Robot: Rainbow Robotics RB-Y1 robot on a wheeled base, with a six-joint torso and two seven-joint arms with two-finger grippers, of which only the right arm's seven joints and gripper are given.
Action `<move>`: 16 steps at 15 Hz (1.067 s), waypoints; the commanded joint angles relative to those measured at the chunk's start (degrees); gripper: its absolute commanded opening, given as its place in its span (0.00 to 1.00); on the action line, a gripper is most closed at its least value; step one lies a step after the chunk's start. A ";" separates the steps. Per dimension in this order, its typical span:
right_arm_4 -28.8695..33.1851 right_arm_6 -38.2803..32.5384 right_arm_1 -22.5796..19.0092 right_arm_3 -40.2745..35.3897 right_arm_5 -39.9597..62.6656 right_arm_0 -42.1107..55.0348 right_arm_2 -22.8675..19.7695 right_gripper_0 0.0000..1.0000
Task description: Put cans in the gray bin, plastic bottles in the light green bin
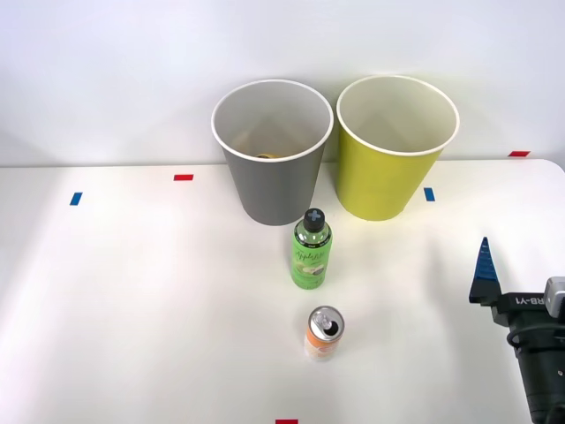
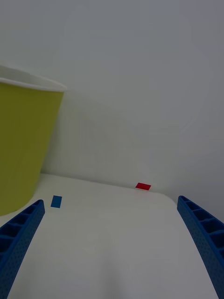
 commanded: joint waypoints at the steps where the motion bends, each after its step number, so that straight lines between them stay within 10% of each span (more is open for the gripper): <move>1: 16.11 -20.06 4.46 0.01 1.56 2.59 -2.63 0.98; 8: 35.71 -46.78 6.22 7.39 -8.02 4.96 -2.63 0.98; 16: 44.94 -57.42 3.94 10.55 -17.95 10.41 -0.78 0.98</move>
